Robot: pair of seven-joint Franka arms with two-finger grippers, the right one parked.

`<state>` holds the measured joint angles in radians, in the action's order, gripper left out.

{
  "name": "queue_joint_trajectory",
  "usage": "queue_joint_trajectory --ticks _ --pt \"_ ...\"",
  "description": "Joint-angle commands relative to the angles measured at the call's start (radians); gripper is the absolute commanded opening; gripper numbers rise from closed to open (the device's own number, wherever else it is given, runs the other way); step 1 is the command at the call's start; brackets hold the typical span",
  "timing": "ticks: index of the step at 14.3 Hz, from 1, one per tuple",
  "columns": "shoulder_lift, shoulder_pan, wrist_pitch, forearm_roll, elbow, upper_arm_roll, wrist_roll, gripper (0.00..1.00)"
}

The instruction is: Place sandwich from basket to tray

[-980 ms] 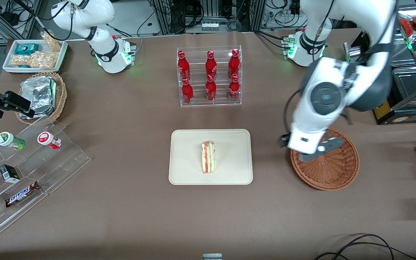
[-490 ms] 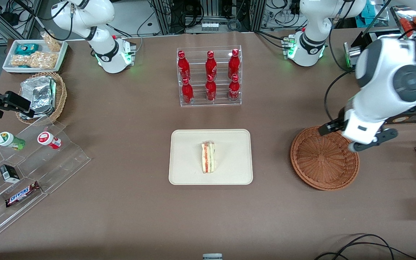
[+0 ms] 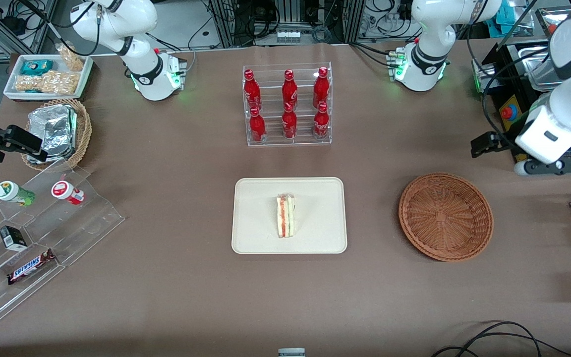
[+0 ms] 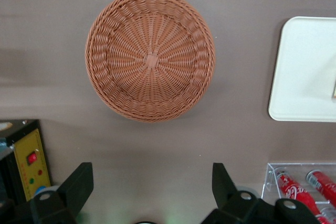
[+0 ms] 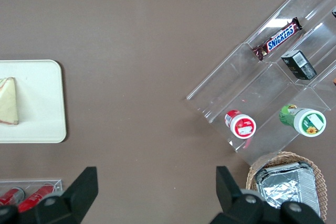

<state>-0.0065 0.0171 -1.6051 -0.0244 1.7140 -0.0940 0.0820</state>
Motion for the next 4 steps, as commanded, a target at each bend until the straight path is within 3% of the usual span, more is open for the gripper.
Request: queue_joint_trajectory --ticks 1,4 --pt "-0.023 -0.012 -0.004 0.003 -0.016 0.042 -0.073 1.00" --pt "-0.021 -0.017 -0.004 0.020 -0.037 0.045 -0.088 1.00"
